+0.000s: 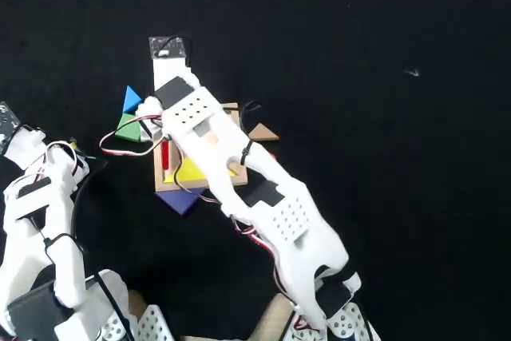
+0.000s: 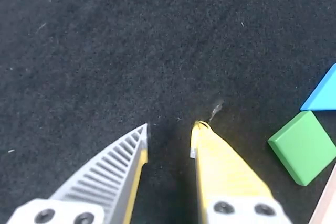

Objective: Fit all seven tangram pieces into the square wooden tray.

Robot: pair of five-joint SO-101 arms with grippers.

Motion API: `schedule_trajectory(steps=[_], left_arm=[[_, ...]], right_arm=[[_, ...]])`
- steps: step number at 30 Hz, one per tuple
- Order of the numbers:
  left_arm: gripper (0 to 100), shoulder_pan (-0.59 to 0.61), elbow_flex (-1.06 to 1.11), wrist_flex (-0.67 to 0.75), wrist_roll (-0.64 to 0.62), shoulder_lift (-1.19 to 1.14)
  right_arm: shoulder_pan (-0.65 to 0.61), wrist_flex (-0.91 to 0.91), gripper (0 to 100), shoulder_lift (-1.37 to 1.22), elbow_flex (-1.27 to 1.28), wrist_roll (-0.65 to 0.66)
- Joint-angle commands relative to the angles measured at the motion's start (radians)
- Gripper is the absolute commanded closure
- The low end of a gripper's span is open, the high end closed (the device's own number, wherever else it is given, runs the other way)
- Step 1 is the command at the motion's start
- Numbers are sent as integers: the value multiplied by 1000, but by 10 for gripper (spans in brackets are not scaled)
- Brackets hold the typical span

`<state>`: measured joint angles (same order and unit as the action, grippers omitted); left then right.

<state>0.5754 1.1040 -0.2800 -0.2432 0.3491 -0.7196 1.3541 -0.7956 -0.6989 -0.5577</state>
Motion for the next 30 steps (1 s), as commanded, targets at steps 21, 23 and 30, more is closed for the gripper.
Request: schedule_trajectory(steps=[21,23,30], left_arm=[[855,-12,-28,21,-3,14],[855,-12,-28,21,-3,14],[855,-12,-28,21,-3,14]], right_arm=[[97,221,789,15,-189,216],[118,198,842,13,-209,249],[166,-6,962,-70,-185,445]])
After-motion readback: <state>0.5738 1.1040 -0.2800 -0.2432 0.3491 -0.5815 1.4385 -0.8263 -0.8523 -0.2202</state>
